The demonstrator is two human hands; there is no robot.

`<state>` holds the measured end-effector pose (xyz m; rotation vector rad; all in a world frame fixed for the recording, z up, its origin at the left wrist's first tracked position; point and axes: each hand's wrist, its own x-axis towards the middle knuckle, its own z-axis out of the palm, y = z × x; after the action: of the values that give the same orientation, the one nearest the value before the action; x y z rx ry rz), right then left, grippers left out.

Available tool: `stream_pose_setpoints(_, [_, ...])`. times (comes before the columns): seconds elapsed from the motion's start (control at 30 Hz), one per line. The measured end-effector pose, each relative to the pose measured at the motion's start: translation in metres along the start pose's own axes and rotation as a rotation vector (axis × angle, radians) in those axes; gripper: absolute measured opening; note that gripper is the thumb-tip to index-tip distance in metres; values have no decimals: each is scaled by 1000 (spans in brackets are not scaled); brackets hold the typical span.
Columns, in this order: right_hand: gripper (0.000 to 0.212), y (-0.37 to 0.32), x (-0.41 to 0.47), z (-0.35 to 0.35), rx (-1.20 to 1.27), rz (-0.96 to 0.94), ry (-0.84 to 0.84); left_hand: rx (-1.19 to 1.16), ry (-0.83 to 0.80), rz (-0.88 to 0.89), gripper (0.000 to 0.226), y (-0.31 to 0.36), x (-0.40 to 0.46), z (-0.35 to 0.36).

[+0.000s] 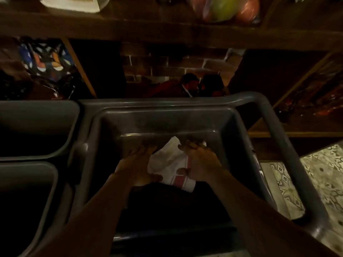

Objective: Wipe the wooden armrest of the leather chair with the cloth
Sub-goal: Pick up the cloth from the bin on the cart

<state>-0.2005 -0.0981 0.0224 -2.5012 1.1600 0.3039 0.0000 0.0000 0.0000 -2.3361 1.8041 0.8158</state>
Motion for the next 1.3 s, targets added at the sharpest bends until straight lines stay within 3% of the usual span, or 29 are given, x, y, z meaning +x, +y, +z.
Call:
stream_pose_setpoints(0.23, [84,9,20,39,-141,-82,-166,46,-135,87,100,-16,18,51])
stream_pose_setpoints(0.43, [80,6,19,54,-284,-54,-128,90,22,128,80,-16,16,64])
stream_pose_setpoints(0.53, [59,5,18,54,-341,-40,-86,93,59,105,60,-10,14,64])
stream_pose_setpoints(0.67, [32,5,11,43,-300,-11,-43,164,79,94,53,-4,12,59])
stream_pose_setpoints(0.93, [31,-2,-10,-4,-127,29,66,230,330,151,44,7,-2,4])
stream_pose_setpoints(1.17, [29,-19,-31,-75,-158,17,230,236,505,187,26,21,-30,-76])
stream_pose_setpoints(1.3, [27,-35,-49,-124,-179,8,335,254,620,221,30,31,-53,-123])
